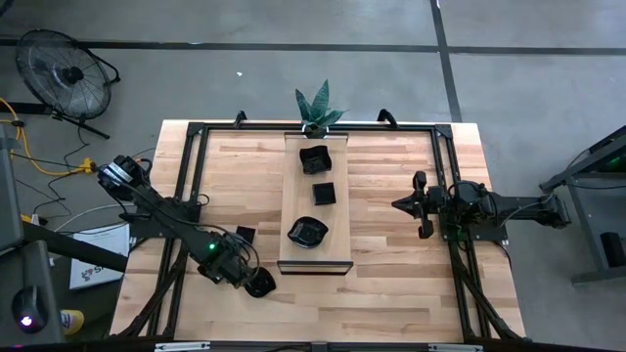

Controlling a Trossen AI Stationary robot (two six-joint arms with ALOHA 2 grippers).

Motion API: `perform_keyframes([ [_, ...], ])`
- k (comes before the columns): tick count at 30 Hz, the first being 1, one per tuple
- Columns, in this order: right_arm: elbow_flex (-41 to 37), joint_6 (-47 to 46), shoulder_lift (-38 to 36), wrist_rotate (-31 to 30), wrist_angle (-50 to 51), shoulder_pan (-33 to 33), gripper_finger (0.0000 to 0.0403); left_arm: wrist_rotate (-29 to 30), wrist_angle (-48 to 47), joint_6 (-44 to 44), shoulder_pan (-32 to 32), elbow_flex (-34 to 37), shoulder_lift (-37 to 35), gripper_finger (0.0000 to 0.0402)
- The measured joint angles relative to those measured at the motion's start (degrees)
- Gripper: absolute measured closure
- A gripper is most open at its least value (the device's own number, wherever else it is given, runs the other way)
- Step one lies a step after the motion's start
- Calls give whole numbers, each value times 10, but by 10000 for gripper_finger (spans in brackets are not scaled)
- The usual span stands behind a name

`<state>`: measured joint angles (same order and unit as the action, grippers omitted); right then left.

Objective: Pick & Place Mini shaped plates
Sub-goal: Stack the black distorted square plate on top of the black distorted square plate on the shelf

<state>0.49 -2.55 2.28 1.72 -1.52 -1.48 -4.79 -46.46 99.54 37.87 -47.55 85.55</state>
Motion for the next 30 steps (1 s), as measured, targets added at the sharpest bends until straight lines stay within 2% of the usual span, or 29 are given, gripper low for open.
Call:
perform_keyframes([
  [7, 0, 0, 0, 0, 0, 0, 391, -19, 0, -23, 0, 0, 0, 396],
  [11, 0, 0, 0, 0, 0, 0, 391, -19, -2, -43, 0, -4, 0, 400],
  [15, 0, 0, 0, 0, 0, 0, 391, 9, -18, -76, 0, -26, 0, 400],
  [30, 0, 0, 0, 0, 0, 0, 391, 134, -261, -159, 0, -164, 0, 401],
])
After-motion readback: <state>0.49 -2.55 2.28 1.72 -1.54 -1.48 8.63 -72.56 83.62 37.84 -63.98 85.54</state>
